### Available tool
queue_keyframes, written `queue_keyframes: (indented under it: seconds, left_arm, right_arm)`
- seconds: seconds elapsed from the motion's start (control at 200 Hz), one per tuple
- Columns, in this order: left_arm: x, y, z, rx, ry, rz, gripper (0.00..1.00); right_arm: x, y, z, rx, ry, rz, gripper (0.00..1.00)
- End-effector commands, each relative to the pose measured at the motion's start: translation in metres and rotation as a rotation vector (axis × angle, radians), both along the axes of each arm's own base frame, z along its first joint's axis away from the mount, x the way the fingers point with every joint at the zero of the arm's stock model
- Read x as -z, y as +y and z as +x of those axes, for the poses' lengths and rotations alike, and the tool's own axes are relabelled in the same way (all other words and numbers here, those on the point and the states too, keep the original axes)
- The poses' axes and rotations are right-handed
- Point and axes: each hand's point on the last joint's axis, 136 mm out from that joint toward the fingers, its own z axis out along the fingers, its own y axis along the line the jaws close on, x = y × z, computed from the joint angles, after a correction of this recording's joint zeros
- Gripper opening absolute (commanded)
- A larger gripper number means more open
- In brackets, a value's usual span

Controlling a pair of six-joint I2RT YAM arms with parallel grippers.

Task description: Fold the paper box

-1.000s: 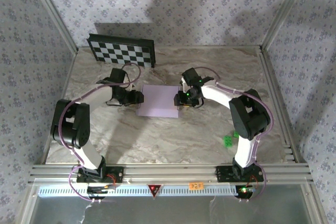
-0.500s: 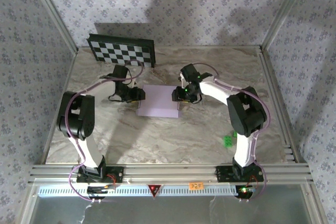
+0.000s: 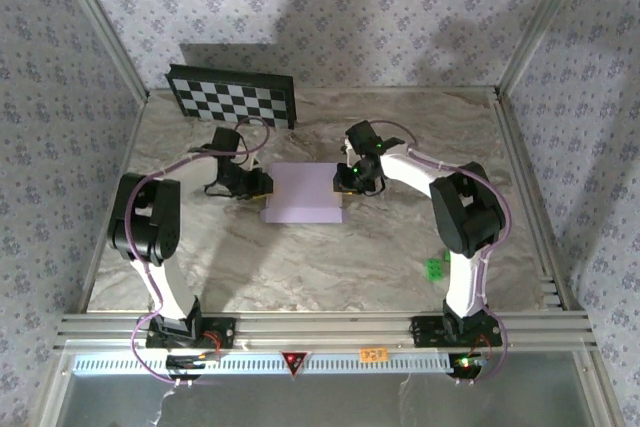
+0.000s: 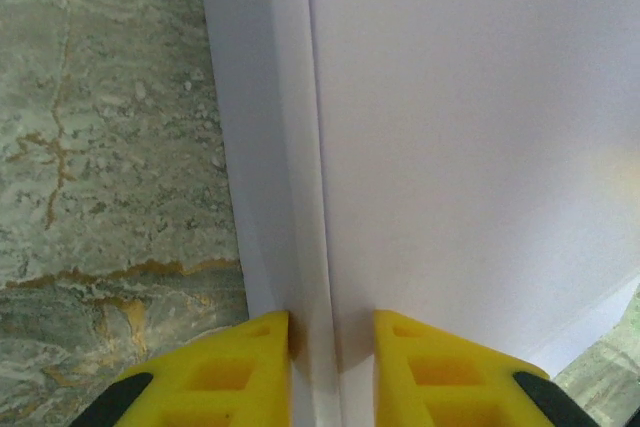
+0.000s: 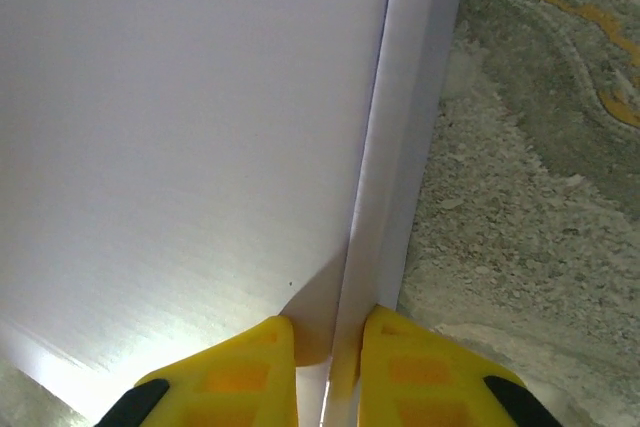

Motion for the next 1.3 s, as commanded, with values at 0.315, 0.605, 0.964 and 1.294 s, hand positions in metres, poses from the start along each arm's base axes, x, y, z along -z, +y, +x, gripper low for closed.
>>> queue_keyframes:
  seconds: [0.315, 0.605, 0.964, 1.294]
  left_arm:
    - [-0.017, -0.015, -0.063, 0.040, 0.042, -0.064, 0.27]
    - [-0.044, 0.003, -0.015, -0.023, -0.056, -0.047, 0.53]
    - [-0.025, -0.013, 0.015, 0.011, -0.004, -0.107, 0.50]
    - [-0.010, -0.029, -0.001, 0.043, 0.044, -0.162, 0.34]
  right_arm:
    - [-0.009, -0.017, -0.055, -0.067, 0.041, -0.063, 0.27]
    - [-0.030, -0.023, -0.028, -0.064, 0.009, -0.071, 0.49]
    - [-0.015, -0.015, 0.014, -0.054, 0.015, -0.032, 0.49]
    - [0.004, 0.000, 0.005, -0.083, 0.059, 0.013, 0.34]
